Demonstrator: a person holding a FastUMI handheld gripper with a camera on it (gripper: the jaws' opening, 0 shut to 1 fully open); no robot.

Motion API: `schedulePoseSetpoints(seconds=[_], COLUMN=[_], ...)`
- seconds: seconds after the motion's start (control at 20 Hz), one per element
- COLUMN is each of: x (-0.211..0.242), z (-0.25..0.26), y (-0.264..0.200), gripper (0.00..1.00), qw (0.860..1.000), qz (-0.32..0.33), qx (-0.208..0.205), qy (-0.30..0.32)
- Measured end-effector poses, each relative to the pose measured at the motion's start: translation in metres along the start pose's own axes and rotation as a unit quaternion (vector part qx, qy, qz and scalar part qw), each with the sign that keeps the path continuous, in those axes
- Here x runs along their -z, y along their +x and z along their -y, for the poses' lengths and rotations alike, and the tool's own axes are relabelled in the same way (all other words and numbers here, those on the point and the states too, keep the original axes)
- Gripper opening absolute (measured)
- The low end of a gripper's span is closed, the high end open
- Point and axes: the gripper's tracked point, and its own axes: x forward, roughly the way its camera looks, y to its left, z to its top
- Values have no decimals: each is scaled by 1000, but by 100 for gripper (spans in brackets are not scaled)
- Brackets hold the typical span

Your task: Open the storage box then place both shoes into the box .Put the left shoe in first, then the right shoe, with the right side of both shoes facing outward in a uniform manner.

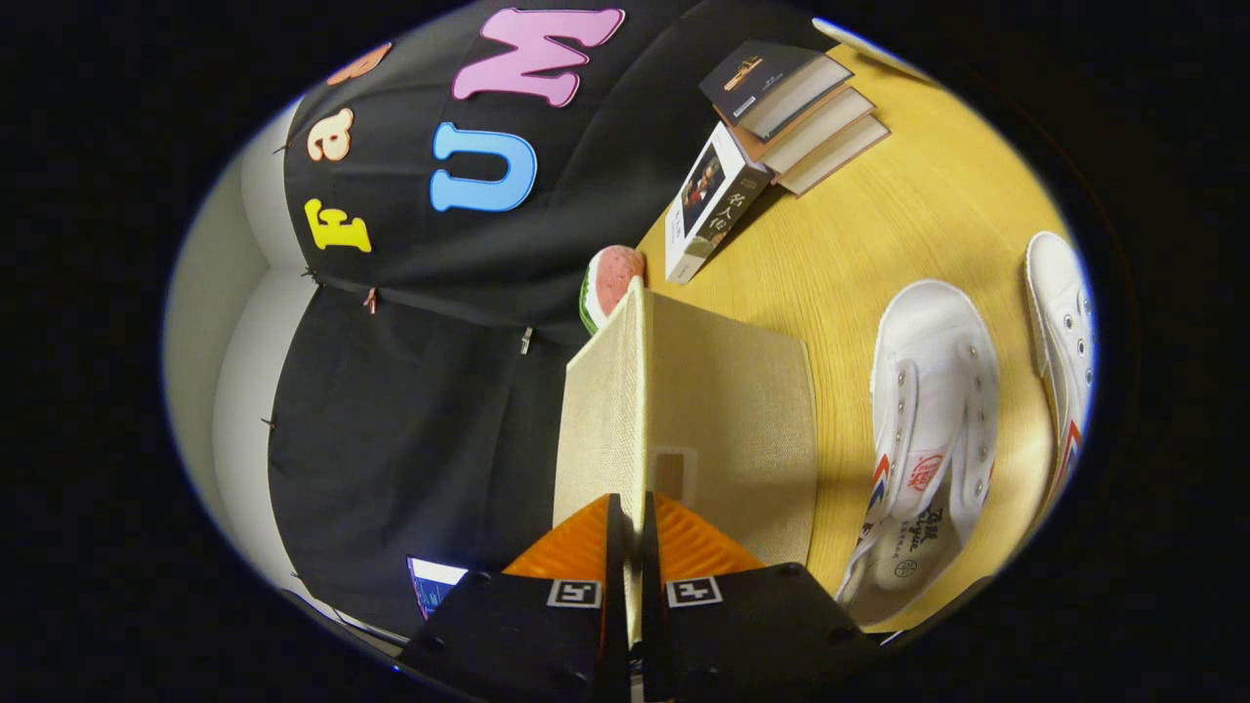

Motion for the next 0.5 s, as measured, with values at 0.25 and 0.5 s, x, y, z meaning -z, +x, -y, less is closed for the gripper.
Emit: schedulePoseSetpoints(seconds=[0.25,0.5], x=[-1,4], z=[-63,-145], y=[-1,19], gripper=[8,10], qw=[998,991], qz=[-1,7], qx=[-26,-45], qy=[-50,-127])
